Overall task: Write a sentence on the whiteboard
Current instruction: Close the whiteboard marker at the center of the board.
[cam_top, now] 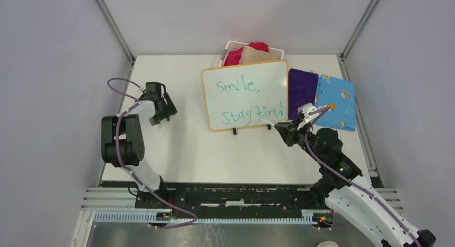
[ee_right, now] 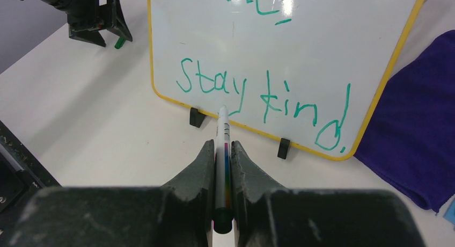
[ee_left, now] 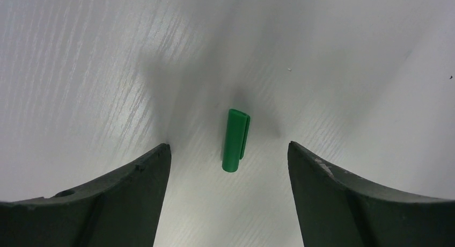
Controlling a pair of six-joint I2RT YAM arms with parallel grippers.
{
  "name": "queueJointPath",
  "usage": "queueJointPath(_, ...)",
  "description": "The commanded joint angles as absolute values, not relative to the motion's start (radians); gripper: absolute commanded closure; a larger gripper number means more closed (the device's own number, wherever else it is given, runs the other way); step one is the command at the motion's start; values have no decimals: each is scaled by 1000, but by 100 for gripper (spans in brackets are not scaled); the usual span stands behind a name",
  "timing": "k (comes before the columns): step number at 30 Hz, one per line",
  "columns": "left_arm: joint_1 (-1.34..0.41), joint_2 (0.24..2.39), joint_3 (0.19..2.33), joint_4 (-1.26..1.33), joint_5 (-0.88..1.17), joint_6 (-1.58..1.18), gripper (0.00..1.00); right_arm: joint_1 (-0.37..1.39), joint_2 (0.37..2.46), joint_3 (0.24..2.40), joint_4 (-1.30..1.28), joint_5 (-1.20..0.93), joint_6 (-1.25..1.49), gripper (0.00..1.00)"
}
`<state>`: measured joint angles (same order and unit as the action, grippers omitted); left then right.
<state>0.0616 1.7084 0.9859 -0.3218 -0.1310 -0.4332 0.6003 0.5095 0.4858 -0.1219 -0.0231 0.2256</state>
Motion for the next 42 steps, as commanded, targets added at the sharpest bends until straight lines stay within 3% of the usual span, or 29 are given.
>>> queueJointPath(1, 66, 1748, 1003, -320, -145, -375, 17, 604, 504, 512, -74, -6, 211, 100)
queueJointPath(10, 52, 1815, 1066, -378, -227, -370, 36, 605, 511, 516, -77, -6, 206, 100)
queueJointPath(17, -34, 1857, 1098, -415, -335, -347, 39, 604, 510, 509, -73, -6, 201, 100)
queueJointPath(42, -26, 1870, 1026, -448, -262, -376, 52, 604, 504, 504, -71, 4, 210, 100)
